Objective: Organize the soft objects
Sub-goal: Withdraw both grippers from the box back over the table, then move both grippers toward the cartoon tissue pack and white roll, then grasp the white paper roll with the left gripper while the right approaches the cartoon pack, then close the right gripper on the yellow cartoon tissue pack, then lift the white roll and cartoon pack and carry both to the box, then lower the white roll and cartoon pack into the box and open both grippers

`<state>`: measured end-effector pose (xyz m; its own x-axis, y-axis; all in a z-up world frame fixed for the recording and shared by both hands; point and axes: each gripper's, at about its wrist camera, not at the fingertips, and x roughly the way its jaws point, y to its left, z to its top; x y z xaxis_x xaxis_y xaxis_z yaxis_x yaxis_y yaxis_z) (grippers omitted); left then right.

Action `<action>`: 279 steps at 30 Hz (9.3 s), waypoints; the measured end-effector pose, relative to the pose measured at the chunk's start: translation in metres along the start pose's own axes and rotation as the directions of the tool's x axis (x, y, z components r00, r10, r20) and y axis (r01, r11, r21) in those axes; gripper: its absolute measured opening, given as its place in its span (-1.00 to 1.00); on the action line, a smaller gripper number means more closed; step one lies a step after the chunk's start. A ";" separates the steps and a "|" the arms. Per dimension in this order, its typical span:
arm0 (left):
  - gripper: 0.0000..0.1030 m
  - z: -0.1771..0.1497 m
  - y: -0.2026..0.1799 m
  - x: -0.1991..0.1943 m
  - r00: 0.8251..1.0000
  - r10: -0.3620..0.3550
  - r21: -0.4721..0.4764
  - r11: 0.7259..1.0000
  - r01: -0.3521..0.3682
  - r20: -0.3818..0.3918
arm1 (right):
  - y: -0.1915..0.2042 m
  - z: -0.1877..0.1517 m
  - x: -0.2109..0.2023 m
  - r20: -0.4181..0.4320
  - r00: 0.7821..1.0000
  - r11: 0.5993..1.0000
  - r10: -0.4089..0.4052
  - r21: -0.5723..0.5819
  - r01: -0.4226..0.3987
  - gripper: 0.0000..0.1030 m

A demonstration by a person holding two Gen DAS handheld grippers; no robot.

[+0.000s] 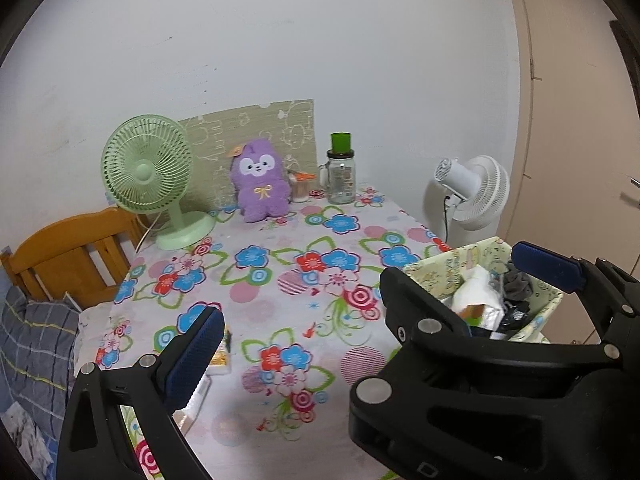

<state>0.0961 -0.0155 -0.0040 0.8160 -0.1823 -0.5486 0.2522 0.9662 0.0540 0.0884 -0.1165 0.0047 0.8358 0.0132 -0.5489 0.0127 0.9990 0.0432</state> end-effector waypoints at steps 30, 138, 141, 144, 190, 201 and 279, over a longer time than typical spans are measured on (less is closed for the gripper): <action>0.95 -0.055 0.097 0.061 0.982 0.086 -0.116 0.988 -0.106 -0.166 | 0.093 -0.036 0.098 -0.164 0.980 0.988 0.114 -0.082 -0.129 0.92; -0.52 -0.093 0.149 0.143 0.923 0.083 -0.141 0.979 -0.145 -0.376 | 0.139 -0.067 0.208 -0.421 0.889 0.965 0.179 -0.100 -0.241 0.00; -0.53 -0.093 0.141 0.139 0.924 0.086 -0.134 0.980 -0.145 -0.371 | 0.131 -0.069 0.201 -0.416 0.891 0.966 0.182 -0.094 -0.241 0.00; -0.53 -0.091 0.132 0.132 0.929 0.089 -0.136 0.980 -0.146 -0.359 | 0.123 -0.068 0.192 -0.405 0.896 0.967 0.183 -0.093 -0.239 0.00; -0.52 -0.011 0.013 0.002 0.991 0.104 -0.085 0.990 -0.111 -0.088 | 0.019 -0.001 0.027 -0.096 0.975 0.975 0.200 -0.077 -0.207 0.00; -0.52 0.005 -0.027 -0.014 0.996 0.083 -0.060 0.995 -0.084 -0.024 | -0.020 0.012 -0.003 -0.027 0.982 0.979 0.185 -0.081 -0.187 0.00; 0.31 0.017 -0.145 0.120 0.969 -0.067 0.023 0.997 0.075 -0.236 | -0.167 -0.004 0.103 -0.151 0.984 0.995 0.096 0.015 -0.095 0.01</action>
<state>0.1668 -0.1803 -0.0635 0.6515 -0.1990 -0.7321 0.3243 0.9454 0.0317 0.1702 -0.2821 -0.0626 0.7407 0.1158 -0.6618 -0.0587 0.9924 0.1079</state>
